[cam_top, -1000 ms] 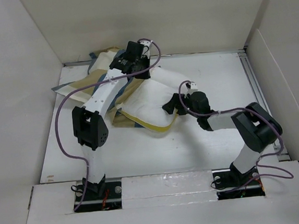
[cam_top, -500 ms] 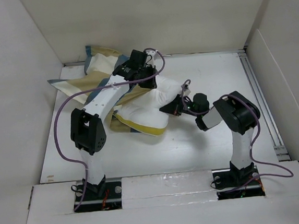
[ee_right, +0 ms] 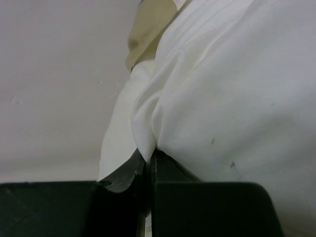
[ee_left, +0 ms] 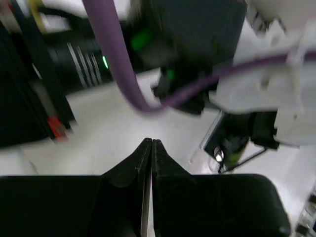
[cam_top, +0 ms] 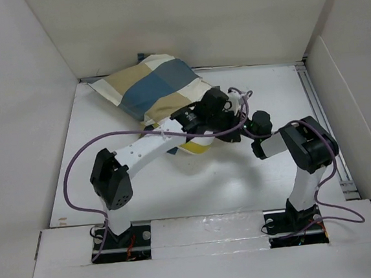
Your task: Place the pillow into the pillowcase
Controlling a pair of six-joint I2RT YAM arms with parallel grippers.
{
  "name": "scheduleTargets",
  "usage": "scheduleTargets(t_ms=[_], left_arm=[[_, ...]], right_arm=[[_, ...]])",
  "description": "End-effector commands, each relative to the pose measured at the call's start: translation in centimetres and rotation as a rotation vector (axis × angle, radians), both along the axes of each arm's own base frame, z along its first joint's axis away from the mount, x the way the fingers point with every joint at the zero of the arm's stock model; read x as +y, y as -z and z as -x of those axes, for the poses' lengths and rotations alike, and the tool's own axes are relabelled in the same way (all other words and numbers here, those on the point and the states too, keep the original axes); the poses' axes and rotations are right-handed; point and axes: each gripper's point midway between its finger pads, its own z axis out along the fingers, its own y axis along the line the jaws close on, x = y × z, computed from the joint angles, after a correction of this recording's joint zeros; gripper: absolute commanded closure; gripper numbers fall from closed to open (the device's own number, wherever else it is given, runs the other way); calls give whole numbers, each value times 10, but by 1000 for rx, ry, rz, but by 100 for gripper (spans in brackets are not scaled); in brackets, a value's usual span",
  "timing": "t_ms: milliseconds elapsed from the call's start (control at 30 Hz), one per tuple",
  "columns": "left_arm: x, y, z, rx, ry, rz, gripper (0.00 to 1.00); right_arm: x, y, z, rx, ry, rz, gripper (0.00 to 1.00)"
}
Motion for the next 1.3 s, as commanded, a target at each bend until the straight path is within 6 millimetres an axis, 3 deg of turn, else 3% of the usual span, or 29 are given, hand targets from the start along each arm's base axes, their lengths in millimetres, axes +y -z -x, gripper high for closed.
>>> scheduleTargets(t_ms=[0,100,133,167,200,267,333,367,400,467,500,533,567,600,667,700,767,833,967,1000,1100,1133,1167,1200,1233,1267], left_arm=[[23,6,13,56,-53,51,100],[49,23,2,25,-200,-30,100],[59,22,-5,6,-264,-56,100],[79,16,-24,-70,-400,-101,100],[92,8,-34,-92,-481,-112,100],[112,-10,-42,-151,-565,-135,79],[131,-18,-58,-174,-642,-156,44],[134,-32,-65,-199,-654,-141,37],[142,-34,-77,-219,-689,-162,25],[147,-46,-92,-245,-715,-169,0],[148,-34,-101,-257,-695,-226,0],[156,-28,-115,-259,-714,-250,0],[162,-18,-121,-247,-715,-297,0],[164,-15,-131,-253,-714,-318,0],[174,24,-151,-232,-699,-425,0],[175,34,-158,-230,-687,-440,0],[175,65,-173,-196,-635,-474,0],[172,80,-188,-189,-606,-483,0],[151,85,-205,-224,-551,-424,0],[146,79,-208,-234,-546,-397,0],[142,88,-209,-208,-541,-405,2],[142,96,-209,-199,-538,-416,9],[146,107,-203,-168,-540,-436,46],[148,121,-197,-132,-550,-452,74],[157,133,-193,-117,-575,-487,90],[159,136,-192,-119,-591,-484,98]], right_arm=[[-25,-134,18,-590,38,-215,100],[-20,-120,24,-571,-16,-171,98],[-15,-116,32,-581,-39,-156,88],[-15,-112,37,-582,-46,-143,54],[-13,-106,44,-577,-52,-131,38],[-16,-87,59,-565,-48,-76,7],[-22,-79,59,-542,4,-39,0],[-25,-59,59,-477,23,15,0],[-28,-70,58,-496,47,29,0],[-33,-68,49,-462,117,88,0],[-38,-59,46,-413,148,186,0],[-42,-57,40,-380,193,250,0],[-47,-71,23,-370,315,314,0],[-53,-71,19,-341,375,389,0],[-74,-71,18,-312,494,539,0],[-77,-81,17,-333,510,550,0],[-82,-83,16,-328,499,580,0],[-80,-86,17,-355,446,578,0],[-80,-86,18,-358,428,572,0],[-78,-82,18,-360,415,584,0],[-80,-70,10,-339,411,616,0],[-79,-69,8,-335,409,619,0],[-87,-64,2,-317,428,631,0],[-89,-59,-4,-302,433,641,0],[-90,-55,-6,-292,424,645,0],[-96,-56,-12,-286,442,648,0]])
